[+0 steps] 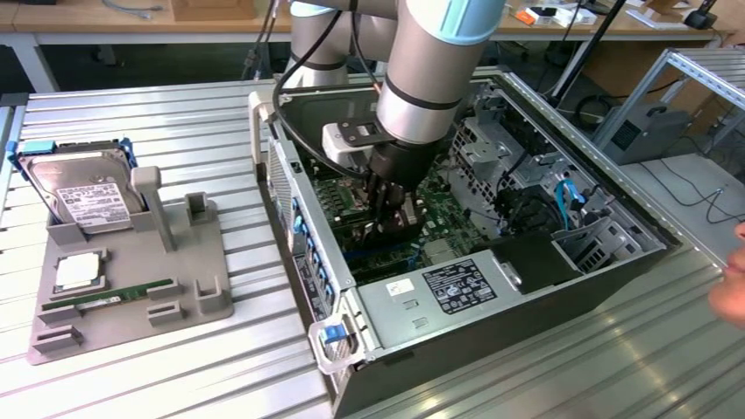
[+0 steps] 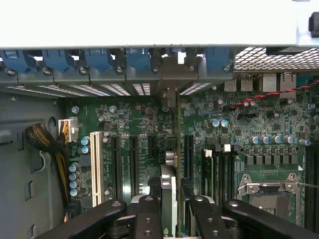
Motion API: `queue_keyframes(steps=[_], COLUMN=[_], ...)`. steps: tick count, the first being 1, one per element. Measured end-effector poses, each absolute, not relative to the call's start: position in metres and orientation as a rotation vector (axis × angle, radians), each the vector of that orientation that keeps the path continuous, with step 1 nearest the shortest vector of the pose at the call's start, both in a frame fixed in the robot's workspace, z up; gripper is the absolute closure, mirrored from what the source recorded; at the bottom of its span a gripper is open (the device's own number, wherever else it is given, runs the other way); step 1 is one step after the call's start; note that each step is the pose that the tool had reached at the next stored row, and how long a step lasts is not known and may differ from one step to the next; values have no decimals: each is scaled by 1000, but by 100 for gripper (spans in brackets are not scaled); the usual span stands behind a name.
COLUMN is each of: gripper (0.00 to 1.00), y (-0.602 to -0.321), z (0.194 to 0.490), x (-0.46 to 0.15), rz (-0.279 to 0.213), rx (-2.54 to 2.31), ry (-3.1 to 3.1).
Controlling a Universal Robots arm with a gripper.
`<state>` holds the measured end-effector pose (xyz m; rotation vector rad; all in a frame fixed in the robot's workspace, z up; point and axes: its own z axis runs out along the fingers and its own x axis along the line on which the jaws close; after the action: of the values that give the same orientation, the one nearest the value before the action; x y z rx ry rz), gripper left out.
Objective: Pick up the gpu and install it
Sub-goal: 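Insert the gpu into the slot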
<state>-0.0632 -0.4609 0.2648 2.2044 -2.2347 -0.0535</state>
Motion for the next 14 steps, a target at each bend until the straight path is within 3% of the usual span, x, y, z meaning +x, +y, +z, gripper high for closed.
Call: queue_keyframes(steps=[14], gripper=[73], y=[-461], z=[261], x=[-62], rz=[-54], rx=[2205], ry=[-2234])
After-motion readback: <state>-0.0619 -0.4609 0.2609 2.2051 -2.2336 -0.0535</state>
